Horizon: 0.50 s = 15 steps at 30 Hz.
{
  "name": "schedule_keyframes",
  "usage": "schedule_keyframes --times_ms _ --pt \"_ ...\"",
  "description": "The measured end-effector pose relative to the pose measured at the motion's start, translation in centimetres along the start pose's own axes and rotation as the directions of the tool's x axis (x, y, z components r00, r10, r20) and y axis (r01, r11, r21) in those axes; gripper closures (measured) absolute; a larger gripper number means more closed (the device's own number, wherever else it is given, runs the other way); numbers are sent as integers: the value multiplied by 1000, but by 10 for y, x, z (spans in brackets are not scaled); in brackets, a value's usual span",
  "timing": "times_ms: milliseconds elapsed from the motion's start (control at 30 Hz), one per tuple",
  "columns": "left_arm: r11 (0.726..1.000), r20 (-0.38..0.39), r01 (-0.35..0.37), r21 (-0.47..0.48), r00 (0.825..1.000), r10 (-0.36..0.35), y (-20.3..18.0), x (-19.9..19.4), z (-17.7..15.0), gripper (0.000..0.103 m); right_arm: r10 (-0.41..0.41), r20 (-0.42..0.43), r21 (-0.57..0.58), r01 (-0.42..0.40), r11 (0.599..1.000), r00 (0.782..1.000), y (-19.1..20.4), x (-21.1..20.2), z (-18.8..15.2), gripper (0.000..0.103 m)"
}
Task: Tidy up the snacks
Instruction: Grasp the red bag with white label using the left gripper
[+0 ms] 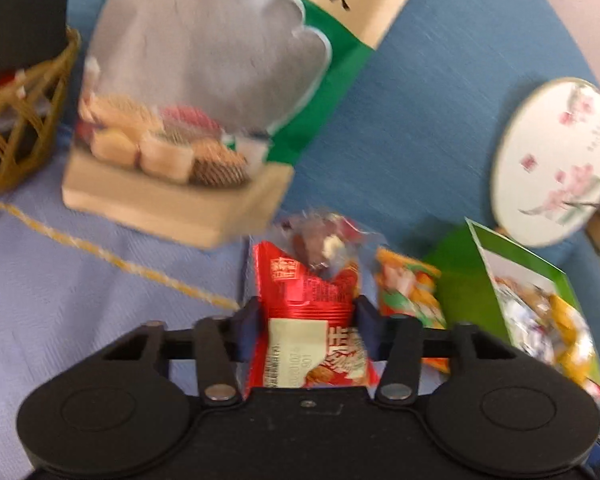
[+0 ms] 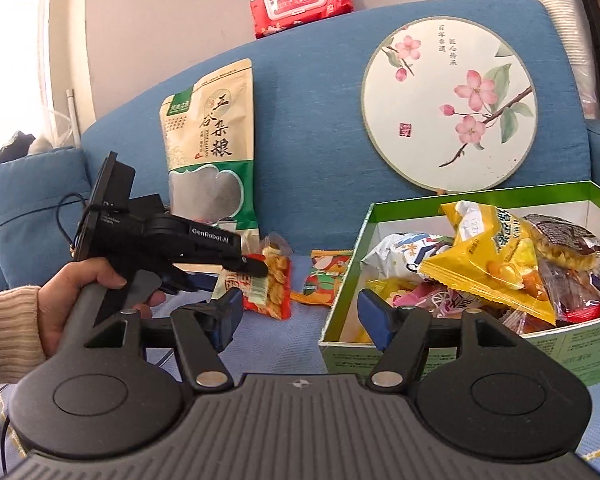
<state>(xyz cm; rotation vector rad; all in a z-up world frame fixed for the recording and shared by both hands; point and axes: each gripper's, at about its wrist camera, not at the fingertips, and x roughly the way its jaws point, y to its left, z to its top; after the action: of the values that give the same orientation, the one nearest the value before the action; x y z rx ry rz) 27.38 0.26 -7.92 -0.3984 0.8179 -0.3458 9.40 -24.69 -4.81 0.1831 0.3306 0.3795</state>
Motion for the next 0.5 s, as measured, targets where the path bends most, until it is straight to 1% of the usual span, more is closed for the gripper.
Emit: schedule_keyframes --times_ms 33,133,200,233,267,300,333,367,400,433,500 --pt "1000 -23 20 4 1000 -20 1 -4 -3 56 17 0 -4 -17 1000 1000 2 -1 0 0" --pt "997 -77 70 35 995 -67 3 -24 -25 56 60 -4 -25 -60 998 998 10 -4 0 0" --pt "993 -115 112 45 988 -107 7 -43 -45 56 100 -18 -32 -101 994 995 16 -5 -1 0" --pt "991 -129 128 38 984 -122 9 -52 -54 53 131 -33 -34 -132 991 991 20 -5 -2 0" --pt "989 -136 143 27 981 -138 13 -61 -62 48 158 -48 -39 -160 986 986 25 -4 -4 0" --pt "988 -131 153 11 980 -150 17 -70 -70 44 178 -64 -44 -181 982 982 29 -3 -6 0" --pt "988 -117 157 -6 981 -157 21 -79 -76 31 199 -86 -51 -204 978 976 34 -1 -8 0" --pt "988 -94 154 -27 983 -156 26 -88 -81 25 216 -112 -57 -223 973 970 38 2 -12 0" --pt "987 -68 155 -47 985 -158 30 -95 -84 23 226 -139 -60 -236 970 964 42 5 -16 0" --pt "985 -47 161 -61 985 -164 34 -101 -87 17 230 -161 -60 -243 968 960 45 9 -19 0" --pt "982 -24 175 -70 984 -177 42 -109 -89 18 235 -208 -45 -250 967 949 47 17 -26 0"
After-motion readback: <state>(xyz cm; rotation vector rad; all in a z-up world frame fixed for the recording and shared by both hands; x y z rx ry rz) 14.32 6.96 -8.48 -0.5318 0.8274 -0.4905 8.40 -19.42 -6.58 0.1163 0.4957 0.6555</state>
